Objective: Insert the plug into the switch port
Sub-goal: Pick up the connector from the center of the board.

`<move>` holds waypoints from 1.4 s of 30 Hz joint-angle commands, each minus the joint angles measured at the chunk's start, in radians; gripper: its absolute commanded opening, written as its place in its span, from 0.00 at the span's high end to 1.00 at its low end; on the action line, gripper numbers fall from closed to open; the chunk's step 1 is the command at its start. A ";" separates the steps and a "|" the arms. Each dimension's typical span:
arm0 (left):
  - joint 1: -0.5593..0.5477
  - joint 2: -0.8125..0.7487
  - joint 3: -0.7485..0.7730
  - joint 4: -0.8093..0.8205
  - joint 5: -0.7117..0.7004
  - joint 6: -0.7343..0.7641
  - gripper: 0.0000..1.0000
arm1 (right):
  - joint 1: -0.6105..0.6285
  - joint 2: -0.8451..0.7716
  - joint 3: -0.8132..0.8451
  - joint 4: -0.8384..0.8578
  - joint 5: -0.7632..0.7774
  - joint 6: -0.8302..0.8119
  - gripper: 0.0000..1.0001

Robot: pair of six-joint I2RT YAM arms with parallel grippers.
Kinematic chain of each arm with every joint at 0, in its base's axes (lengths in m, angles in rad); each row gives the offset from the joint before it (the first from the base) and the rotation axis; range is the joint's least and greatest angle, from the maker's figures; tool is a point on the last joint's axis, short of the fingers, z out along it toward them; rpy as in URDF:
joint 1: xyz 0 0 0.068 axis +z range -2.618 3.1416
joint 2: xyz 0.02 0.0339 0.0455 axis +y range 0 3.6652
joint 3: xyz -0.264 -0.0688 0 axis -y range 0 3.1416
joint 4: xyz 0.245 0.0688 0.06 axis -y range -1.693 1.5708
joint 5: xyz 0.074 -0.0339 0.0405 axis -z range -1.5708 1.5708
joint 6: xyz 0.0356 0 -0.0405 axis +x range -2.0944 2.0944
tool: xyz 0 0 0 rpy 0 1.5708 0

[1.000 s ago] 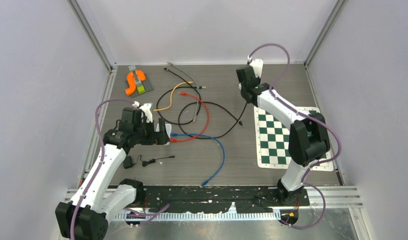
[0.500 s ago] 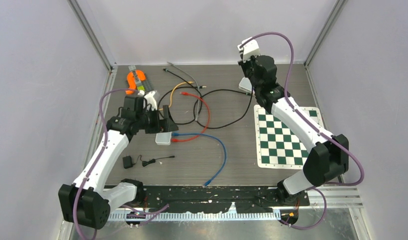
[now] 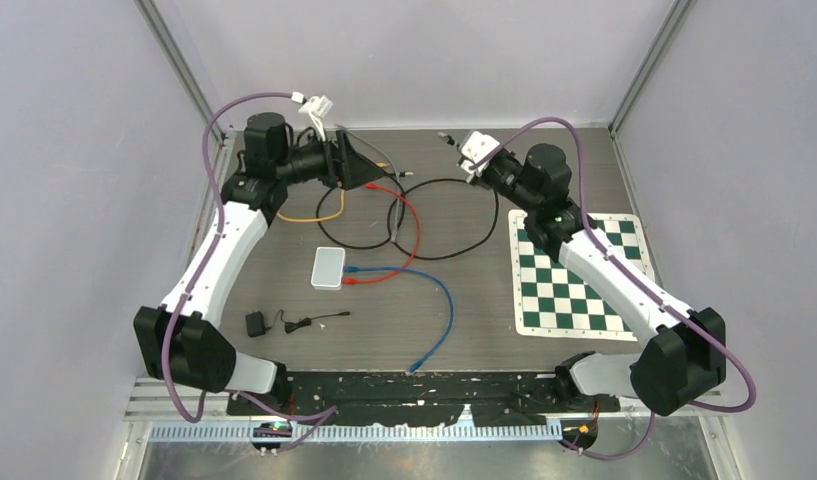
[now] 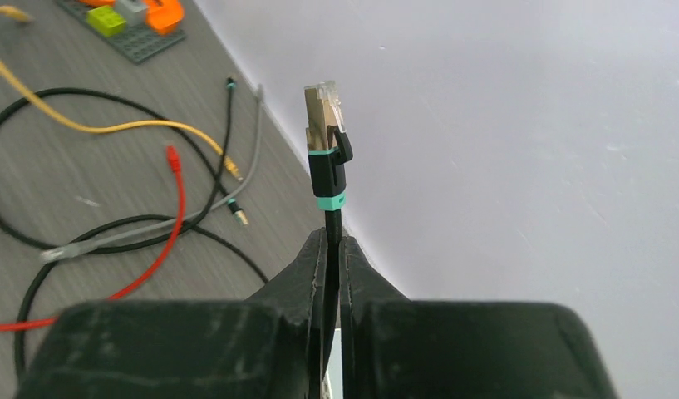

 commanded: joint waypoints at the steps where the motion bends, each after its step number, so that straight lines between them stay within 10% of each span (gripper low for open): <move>1: -0.023 0.045 0.030 0.177 0.074 0.018 0.34 | 0.024 -0.044 -0.049 0.016 -0.119 -0.087 0.95; 25: -0.166 0.151 0.042 0.245 0.142 0.274 0.49 | 0.139 -0.062 -0.126 -0.049 -0.117 -0.107 0.95; 42: -0.166 0.175 0.049 0.177 0.183 0.314 0.82 | 0.157 -0.050 -0.101 -0.143 -0.134 -0.141 0.95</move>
